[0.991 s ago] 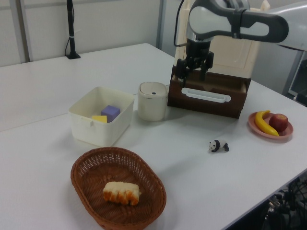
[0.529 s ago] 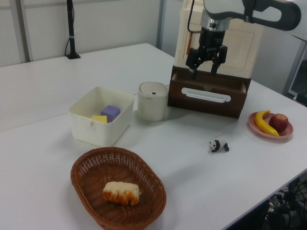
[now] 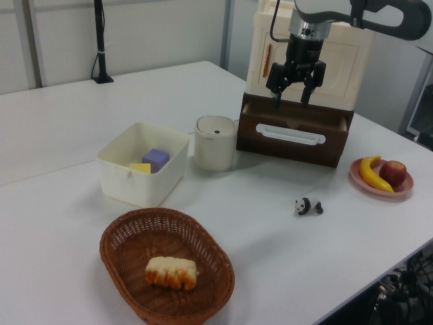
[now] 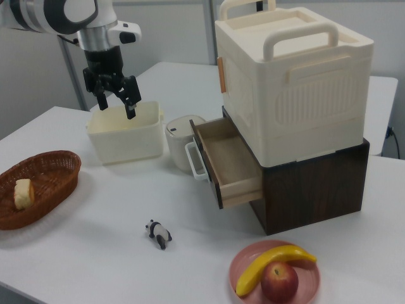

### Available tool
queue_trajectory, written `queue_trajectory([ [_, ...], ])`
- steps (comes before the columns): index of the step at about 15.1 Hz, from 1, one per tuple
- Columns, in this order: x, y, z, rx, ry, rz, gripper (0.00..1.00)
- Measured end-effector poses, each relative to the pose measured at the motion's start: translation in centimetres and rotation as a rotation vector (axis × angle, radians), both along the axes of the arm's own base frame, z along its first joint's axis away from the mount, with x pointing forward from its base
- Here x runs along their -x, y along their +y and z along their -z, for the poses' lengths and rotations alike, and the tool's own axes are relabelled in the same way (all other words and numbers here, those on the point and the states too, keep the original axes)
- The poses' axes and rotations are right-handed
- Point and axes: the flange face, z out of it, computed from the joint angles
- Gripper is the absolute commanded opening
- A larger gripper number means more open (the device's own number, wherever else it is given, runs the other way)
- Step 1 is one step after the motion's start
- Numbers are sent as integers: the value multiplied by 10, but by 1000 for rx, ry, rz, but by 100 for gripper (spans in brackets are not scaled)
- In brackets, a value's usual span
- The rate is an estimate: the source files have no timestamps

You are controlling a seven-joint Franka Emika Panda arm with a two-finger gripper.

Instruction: Slide the drawer open

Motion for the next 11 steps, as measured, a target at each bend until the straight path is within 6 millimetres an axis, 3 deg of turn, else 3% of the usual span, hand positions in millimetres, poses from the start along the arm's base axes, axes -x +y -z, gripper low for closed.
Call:
queue_trajectory([
  [5, 1, -13, -2, -48, -3, 34, 100],
  [11, 0, -5, -2, -49, -4, 18, 100],
])
